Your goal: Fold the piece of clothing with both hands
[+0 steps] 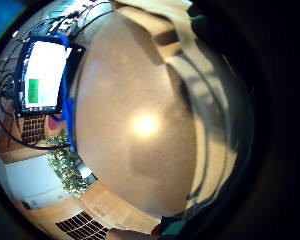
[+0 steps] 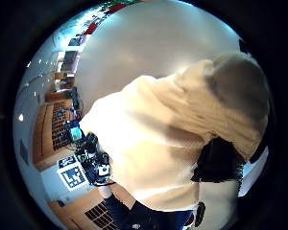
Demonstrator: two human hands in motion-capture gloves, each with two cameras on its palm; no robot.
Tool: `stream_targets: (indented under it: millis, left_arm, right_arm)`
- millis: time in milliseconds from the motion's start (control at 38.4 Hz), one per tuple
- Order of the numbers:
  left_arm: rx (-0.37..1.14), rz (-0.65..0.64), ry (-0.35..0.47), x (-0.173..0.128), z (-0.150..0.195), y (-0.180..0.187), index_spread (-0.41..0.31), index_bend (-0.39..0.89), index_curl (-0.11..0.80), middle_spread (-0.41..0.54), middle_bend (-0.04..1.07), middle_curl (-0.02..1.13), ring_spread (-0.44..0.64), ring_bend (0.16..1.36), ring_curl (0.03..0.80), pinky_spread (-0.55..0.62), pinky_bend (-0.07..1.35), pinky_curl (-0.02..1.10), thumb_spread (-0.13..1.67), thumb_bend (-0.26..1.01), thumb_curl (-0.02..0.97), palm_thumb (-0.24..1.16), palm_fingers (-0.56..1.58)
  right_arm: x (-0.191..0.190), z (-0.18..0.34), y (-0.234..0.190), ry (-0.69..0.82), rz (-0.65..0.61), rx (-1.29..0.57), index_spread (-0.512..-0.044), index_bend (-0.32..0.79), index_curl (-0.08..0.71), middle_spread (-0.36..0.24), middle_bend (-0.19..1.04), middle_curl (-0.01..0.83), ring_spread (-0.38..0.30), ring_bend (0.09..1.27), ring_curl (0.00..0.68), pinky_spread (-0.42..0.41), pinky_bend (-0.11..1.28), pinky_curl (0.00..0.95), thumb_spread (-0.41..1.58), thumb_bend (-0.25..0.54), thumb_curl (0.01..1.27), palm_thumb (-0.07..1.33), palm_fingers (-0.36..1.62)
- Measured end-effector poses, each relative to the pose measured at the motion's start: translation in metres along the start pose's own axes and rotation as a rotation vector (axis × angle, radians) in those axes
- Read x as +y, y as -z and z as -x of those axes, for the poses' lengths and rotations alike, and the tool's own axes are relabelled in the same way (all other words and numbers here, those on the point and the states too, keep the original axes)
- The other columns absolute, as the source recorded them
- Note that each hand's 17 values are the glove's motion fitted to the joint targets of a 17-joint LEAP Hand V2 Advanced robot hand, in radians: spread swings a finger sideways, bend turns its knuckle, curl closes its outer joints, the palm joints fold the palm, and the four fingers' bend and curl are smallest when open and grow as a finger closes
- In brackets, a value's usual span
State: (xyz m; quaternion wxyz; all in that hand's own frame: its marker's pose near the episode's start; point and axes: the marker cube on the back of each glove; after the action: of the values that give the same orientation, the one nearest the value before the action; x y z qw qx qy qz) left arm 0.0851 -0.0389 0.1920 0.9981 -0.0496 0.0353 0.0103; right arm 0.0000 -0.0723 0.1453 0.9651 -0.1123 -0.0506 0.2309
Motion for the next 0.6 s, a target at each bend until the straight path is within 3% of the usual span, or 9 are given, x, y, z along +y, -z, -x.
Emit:
stream_targets:
  millis: [208,339,469,599]
  left_arm:
    - [0.017,0.038,-0.028,-0.009,-0.018,0.000,-0.086,0.17,0.460,0.035,0.17,0.38,0.16,0.41,0.376,0.16,0.22,0.40,1.36,-0.02,0.380,0.13,0.38]
    - [0.036,-0.022,-0.053,-0.022,-0.016,0.016,-0.077,0.18,0.458,0.033,0.16,0.37,0.16,0.36,0.359,0.16,0.23,0.40,1.36,-0.01,0.355,0.12,0.34]
    - [0.101,-0.054,-0.041,-0.019,-0.002,0.044,-0.072,0.17,0.450,0.032,0.16,0.35,0.17,0.35,0.345,0.15,0.24,0.39,1.37,-0.01,0.335,0.12,0.36]
    - [0.172,-0.112,-0.046,-0.032,0.027,0.047,-0.072,0.17,0.438,0.024,0.16,0.35,0.17,0.37,0.341,0.13,0.25,0.39,1.37,-0.01,0.318,0.12,0.38]
  right_arm:
    - [-0.009,-0.033,0.031,-0.091,-0.081,0.032,-0.261,0.21,0.280,-0.204,0.38,0.513,-0.238,0.63,0.467,-0.322,0.62,0.402,0.43,-0.033,0.71,0.96,1.30]
    - [-0.034,-0.035,0.047,-0.149,-0.096,0.080,-0.269,0.22,0.325,-0.209,0.39,0.517,-0.240,0.62,0.465,-0.323,0.60,0.404,0.34,-0.034,0.72,0.97,1.31]
    - [-0.037,-0.012,0.077,-0.190,-0.087,0.128,-0.275,0.22,0.357,-0.213,0.39,0.521,-0.246,0.61,0.468,-0.327,0.60,0.409,0.29,-0.036,0.73,0.97,1.31]
    - [-0.016,0.036,0.103,-0.160,0.027,0.158,-0.279,0.19,0.379,-0.222,0.41,0.526,-0.251,0.62,0.475,-0.331,0.60,0.419,0.25,-0.037,0.74,0.97,1.31]
